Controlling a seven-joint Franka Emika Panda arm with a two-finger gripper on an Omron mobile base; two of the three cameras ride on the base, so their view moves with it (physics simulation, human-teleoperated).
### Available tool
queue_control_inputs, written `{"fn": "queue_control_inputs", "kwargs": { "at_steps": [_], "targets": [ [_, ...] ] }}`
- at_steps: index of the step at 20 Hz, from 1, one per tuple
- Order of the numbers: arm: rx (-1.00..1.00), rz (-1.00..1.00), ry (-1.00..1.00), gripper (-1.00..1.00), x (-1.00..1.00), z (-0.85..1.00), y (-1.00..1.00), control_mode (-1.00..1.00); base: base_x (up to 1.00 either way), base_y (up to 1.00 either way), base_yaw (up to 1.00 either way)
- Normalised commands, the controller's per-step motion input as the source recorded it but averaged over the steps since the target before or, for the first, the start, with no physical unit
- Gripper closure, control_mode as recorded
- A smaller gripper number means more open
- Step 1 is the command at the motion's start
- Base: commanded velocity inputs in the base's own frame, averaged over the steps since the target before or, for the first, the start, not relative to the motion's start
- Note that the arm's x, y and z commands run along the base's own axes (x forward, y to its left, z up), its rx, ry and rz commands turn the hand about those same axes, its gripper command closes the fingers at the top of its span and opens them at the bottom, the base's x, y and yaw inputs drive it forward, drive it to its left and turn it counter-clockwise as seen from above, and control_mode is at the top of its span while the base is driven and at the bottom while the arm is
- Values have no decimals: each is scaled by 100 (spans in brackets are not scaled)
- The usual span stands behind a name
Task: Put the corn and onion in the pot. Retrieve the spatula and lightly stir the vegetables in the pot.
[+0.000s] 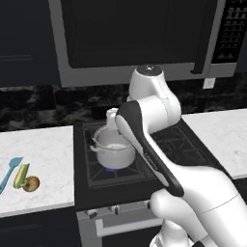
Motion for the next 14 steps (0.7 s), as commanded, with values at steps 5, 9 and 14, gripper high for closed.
{"fn": "queue_control_inputs", "kwargs": {
  "at_steps": [5,9,14],
  "targets": [
    [0,0,0,-100,0,0,0,100,0,63,0],
    [0,0,0,-100,0,0,0,100,13,6,0],
    [0,0,0,-100,0,0,0,100,8,31,0]
  ]
}}
